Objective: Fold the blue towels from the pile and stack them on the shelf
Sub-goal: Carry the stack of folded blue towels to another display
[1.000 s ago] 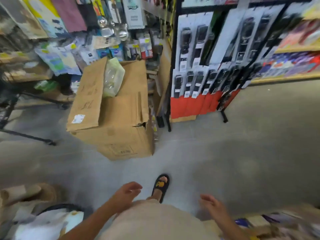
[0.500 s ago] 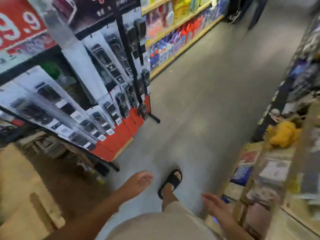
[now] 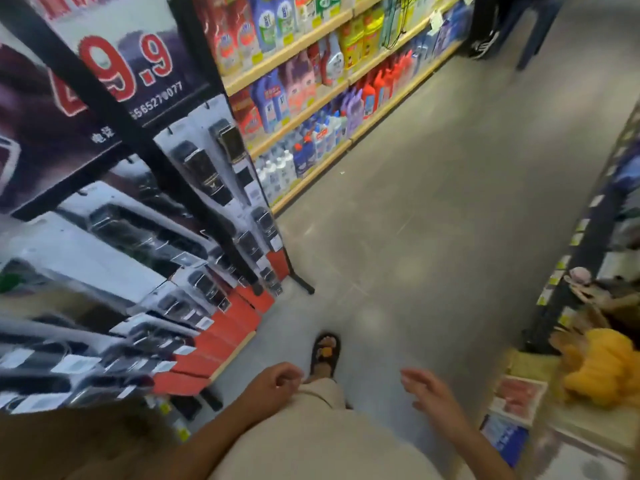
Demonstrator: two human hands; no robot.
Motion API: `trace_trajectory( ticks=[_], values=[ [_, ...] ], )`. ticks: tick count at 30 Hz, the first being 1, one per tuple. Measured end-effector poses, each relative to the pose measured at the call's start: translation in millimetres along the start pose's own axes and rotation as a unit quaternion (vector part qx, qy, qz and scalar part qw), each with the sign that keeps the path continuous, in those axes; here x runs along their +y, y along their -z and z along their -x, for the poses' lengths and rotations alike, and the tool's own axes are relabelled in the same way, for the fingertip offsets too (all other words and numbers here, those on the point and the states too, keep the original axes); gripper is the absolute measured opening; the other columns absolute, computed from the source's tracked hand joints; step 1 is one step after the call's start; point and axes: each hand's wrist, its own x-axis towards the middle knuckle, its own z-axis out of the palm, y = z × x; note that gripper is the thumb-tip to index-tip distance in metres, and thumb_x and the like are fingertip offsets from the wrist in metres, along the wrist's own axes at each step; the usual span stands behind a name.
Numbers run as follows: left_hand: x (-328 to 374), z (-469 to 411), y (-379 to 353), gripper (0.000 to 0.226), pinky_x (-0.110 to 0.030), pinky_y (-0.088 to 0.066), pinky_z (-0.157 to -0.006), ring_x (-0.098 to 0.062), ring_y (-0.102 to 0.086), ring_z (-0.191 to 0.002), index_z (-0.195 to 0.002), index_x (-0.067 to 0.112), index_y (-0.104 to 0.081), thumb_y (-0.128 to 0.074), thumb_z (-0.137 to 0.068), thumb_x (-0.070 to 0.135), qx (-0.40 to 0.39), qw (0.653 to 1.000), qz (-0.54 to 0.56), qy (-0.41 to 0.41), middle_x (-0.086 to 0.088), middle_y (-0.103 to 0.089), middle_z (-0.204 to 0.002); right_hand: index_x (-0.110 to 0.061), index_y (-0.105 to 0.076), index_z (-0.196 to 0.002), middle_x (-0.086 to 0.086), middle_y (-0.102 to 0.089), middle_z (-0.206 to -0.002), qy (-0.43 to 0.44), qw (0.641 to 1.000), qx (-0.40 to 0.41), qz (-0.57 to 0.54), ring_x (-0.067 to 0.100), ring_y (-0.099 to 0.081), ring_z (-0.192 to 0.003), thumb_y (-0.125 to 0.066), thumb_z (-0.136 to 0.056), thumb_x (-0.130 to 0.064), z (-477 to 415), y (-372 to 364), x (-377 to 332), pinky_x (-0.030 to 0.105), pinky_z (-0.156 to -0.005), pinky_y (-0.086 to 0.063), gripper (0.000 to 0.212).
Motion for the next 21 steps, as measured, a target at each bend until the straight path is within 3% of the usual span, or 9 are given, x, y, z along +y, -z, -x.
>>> trace_trajectory(
  ticks=[2, 5, 8, 11, 14, 17, 19, 21],
  values=[
    [40.3, -41.4, 3.0, 0.007, -0.031, -0.055, -0.092, -0.004, -0.07, -0.095, -0.094, 0.035, -0.071, -0.068, -0.09, 0.031, -0.046, 0.999, -0.016, -0.011, 0.018, -0.074, -0.095, -0.023, -0.068, -0.107, 0.005, -0.067, -0.116, -0.015, 0.999, 0.017, -0.024, 0.019, -0.064, -0.106, -0.065, -0.1, -0.021, -15.6, 20.1, -7.1, 0.029, -0.073, -0.049, 0.008],
    [106.9, -114.2, 0.2, 0.025, -0.025, -0.055, -0.088, -0.001, -0.069, -0.092, -0.095, 0.047, -0.07, -0.058, -0.075, 0.056, -0.105, 0.991, -0.061, -0.048, 0.022, -0.073, -0.096, -0.025, -0.069, -0.105, 0.003, -0.068, -0.117, -0.038, 0.994, 0.074, -0.076, 0.012, -0.063, -0.099, -0.066, -0.099, -0.021, -29.8, 56.4, -12.3, 0.027, -0.072, -0.048, 0.007],
    [184.4, -187.4, -11.4, 0.012, -0.025, -0.054, -0.09, 0.002, -0.067, -0.096, -0.091, 0.046, -0.07, -0.059, -0.091, 0.039, -0.194, 0.969, -0.137, -0.07, 0.019, -0.073, -0.099, -0.024, -0.07, -0.103, 0.007, -0.07, -0.114, -0.068, 0.977, 0.151, -0.135, 0.014, -0.063, -0.092, -0.066, -0.099, -0.014, -33.7, 93.9, -15.9, 0.025, -0.072, -0.048, 0.011],
    [283.3, -249.2, -40.1, 0.024, -0.005, -0.048, -0.077, 0.013, -0.064, -0.091, -0.094, 0.057, -0.068, -0.058, -0.096, 0.036, -0.282, 0.929, -0.204, -0.123, 0.031, -0.07, -0.097, -0.013, -0.071, -0.113, 0.009, -0.073, -0.109, -0.087, 0.941, 0.262, -0.198, 0.02, -0.065, -0.096, -0.064, -0.1, -0.011, -27.0, 131.4, -24.4, 0.027, -0.078, -0.049, 0.015],
    [381.9, -283.8, -96.7, 0.021, -0.008, -0.045, -0.084, 0.005, -0.064, -0.098, -0.108, 0.04, -0.066, -0.059, -0.094, 0.027, -0.371, 0.855, -0.28, -0.23, 0.02, -0.069, -0.108, -0.012, -0.068, -0.119, 0.001, -0.071, -0.103, -0.062, 0.898, 0.358, -0.248, 0.009, -0.069, -0.093, -0.064, -0.1, -0.011, -3.3, 174.2, -44.5, 0.016, -0.077, -0.049, 0.019],
    [469.9, -282.3, -166.6, 0.02, -0.01, -0.044, -0.082, 0.014, -0.061, -0.094, -0.11, 0.034, -0.067, -0.061, -0.097, 0.019, -0.426, 0.775, -0.312, -0.347, 0.017, -0.069, -0.107, -0.021, -0.063, -0.128, -0.01, -0.07, -0.116, -0.015, 0.872, 0.397, -0.286, 0.005, -0.066, -0.105, -0.062, -0.102, -0.015, 34.0, 215.2, -70.2, 0.027, -0.093, -0.049, 0.026],
    [520.7, -266.5, -212.0, 0.021, -0.021, -0.049, -0.091, 0.007, -0.062, -0.104, -0.118, 0.029, -0.067, -0.062, -0.098, 0.025, -0.452, 0.717, -0.317, -0.424, 0.014, -0.069, -0.115, -0.013, -0.064, -0.12, -0.012, -0.078, -0.099, 0.032, 0.832, 0.46, -0.308, -0.001, -0.07, -0.093, -0.057, -0.101, 0.001, 57.9, 241.3, -81.2, 0.025, -0.085, -0.052, 0.025],
    [566.5, -244.2, -254.8, 0.025, -0.022, -0.049, -0.092, 0.006, -0.061, -0.106, -0.123, 0.028, -0.067, -0.062, -0.099, 0.026, -0.462, 0.663, -0.31, -0.501, 0.014, -0.066, -0.119, -0.008, -0.066, -0.114, -0.007, -0.078, -0.088, 0.057, 0.788, 0.516, -0.33, 0.002, -0.071, -0.08, -0.06, -0.098, 0.004, 83.3, 267.6, -88.2, 0.02, -0.071, -0.055, 0.021]
  ],
)
